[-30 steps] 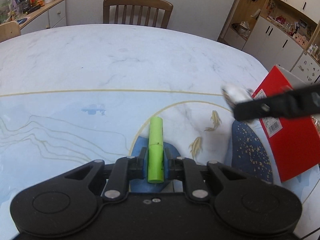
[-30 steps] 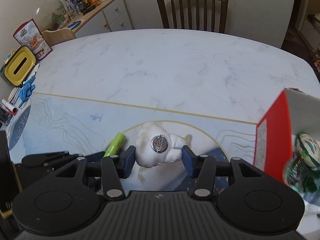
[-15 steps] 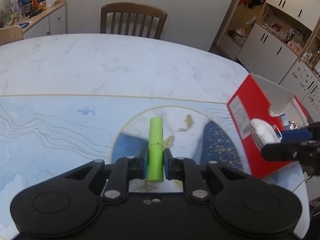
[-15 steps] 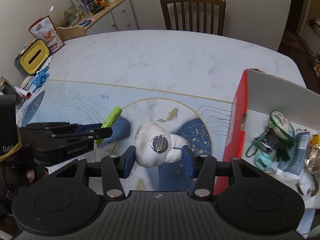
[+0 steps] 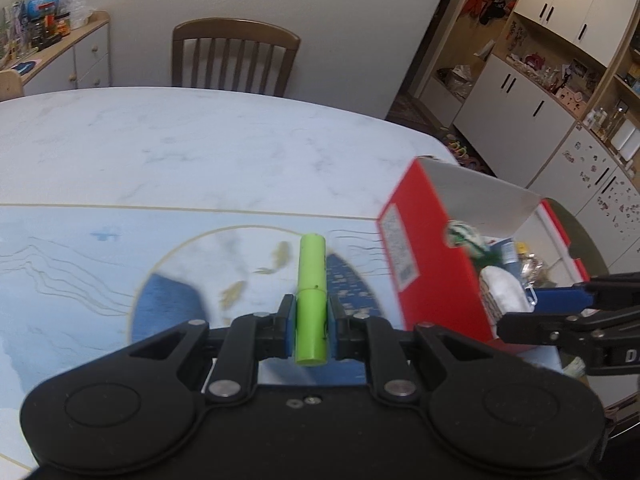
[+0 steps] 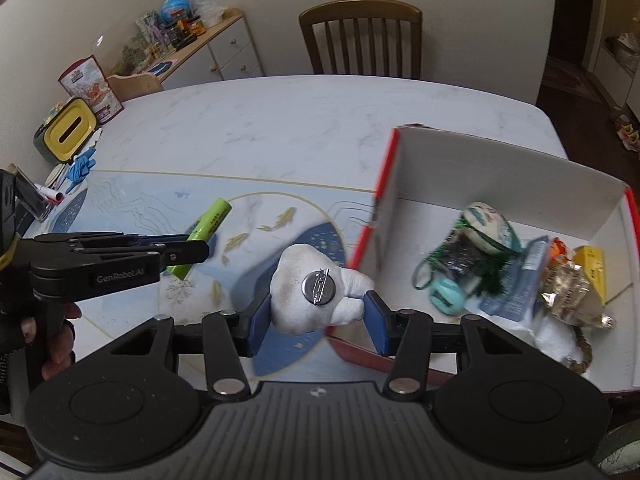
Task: Organize objects
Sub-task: 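Carry the white plush and green tube into the shoebox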
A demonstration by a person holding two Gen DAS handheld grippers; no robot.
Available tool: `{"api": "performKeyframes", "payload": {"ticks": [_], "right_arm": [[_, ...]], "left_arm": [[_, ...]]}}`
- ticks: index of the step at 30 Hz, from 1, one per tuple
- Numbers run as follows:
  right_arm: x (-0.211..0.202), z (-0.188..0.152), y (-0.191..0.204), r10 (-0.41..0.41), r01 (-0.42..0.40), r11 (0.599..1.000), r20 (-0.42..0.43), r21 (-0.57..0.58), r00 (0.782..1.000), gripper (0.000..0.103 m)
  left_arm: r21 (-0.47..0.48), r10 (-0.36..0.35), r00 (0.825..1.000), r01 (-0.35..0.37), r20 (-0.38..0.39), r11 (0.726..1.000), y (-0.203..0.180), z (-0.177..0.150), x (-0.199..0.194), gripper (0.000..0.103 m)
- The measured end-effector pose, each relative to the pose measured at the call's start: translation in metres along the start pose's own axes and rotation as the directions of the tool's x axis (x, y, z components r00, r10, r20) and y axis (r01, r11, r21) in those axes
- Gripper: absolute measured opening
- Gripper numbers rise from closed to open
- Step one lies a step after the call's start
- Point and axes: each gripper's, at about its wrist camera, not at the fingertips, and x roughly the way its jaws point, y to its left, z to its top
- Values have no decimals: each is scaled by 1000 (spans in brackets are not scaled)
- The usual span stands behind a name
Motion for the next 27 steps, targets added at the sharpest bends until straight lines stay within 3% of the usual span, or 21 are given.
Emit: {"api": "performKeyframes", "payload": {"ticks": [17,27], "right_arm": [[-51,-31,-141,-151,139,976,58,168,987,49],[-33,-36,-180,-193,188,967,11,169,981,49]], "left_arm": [[98,-107,994,108,-15,989,-114,15,27,14],[168,-98,987,119,-128,979,-162,18,67,14]]}}
